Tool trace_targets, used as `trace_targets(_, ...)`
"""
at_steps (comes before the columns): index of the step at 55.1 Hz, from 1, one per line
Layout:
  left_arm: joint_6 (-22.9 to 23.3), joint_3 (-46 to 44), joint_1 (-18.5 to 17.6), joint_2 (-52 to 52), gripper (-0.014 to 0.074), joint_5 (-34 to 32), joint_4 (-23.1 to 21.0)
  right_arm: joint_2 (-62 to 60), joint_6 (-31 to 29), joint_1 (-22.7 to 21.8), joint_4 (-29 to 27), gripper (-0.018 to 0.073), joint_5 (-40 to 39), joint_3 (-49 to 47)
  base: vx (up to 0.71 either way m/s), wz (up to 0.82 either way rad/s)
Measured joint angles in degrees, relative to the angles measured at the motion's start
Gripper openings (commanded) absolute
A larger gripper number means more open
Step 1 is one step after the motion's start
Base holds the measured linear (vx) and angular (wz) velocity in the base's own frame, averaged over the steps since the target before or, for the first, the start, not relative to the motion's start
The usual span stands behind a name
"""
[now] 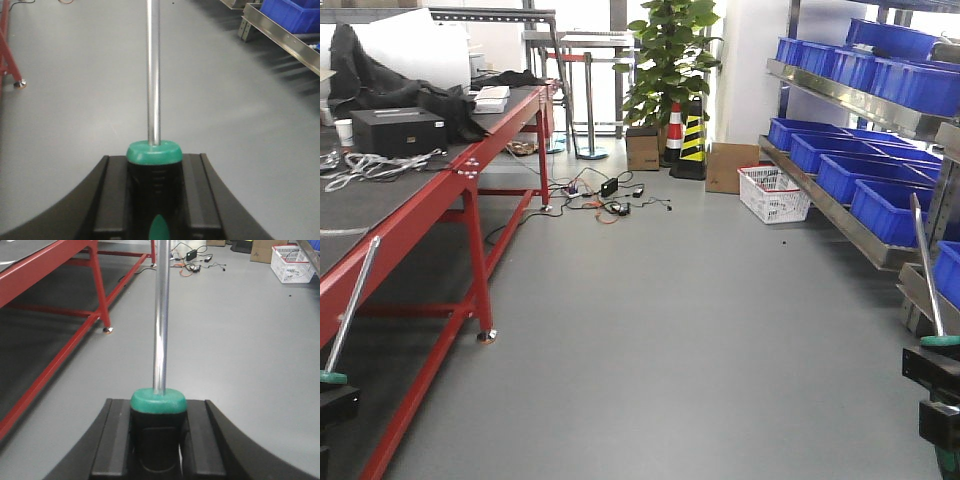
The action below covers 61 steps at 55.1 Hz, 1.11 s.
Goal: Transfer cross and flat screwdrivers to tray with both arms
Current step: 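Drive along the blue-bin shelves to the roller station with the tray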
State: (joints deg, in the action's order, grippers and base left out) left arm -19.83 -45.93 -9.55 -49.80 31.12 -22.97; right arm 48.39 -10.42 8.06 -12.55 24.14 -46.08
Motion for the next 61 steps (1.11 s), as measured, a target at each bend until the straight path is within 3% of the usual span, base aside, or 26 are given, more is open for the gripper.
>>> trace_targets(24,0.0,0.0,0.0,0.0,0.0,0.0,0.1,0.0,0.0,0.0,0.0,-0.0008,0.0,0.0,0.55,-0.33)
trace_targets(61,0.0,0.0,0.0,0.0,0.0,0.0,0.1,0.0,0.0,0.0,0.0,-0.0008,0.0,0.0,0.49,-0.75)
